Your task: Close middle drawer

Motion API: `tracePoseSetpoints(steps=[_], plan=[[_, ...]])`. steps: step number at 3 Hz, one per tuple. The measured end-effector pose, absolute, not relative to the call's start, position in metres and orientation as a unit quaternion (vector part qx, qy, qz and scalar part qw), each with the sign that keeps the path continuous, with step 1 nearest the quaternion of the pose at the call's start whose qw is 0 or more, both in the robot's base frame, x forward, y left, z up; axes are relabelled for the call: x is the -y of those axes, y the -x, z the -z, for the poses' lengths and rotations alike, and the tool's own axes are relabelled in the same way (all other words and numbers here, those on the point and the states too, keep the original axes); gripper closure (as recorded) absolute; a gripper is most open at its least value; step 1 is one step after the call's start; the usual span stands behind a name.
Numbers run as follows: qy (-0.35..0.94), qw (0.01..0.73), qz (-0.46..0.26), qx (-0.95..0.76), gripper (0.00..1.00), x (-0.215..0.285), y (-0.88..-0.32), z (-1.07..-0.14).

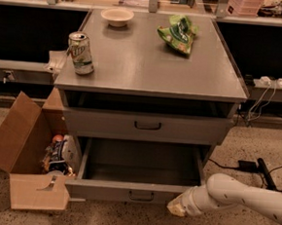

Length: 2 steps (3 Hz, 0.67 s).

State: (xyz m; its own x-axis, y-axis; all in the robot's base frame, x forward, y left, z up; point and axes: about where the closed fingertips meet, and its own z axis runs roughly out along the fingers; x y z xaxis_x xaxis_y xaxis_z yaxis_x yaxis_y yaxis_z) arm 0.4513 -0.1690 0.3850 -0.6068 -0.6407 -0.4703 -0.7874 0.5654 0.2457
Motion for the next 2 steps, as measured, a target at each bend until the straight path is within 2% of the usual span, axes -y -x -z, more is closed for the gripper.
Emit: tracePoseSetpoints(steps=[2], plan=[[0.400,0.185,-0.225,-0.869,1.00,0.167,-0.476,-0.382]])
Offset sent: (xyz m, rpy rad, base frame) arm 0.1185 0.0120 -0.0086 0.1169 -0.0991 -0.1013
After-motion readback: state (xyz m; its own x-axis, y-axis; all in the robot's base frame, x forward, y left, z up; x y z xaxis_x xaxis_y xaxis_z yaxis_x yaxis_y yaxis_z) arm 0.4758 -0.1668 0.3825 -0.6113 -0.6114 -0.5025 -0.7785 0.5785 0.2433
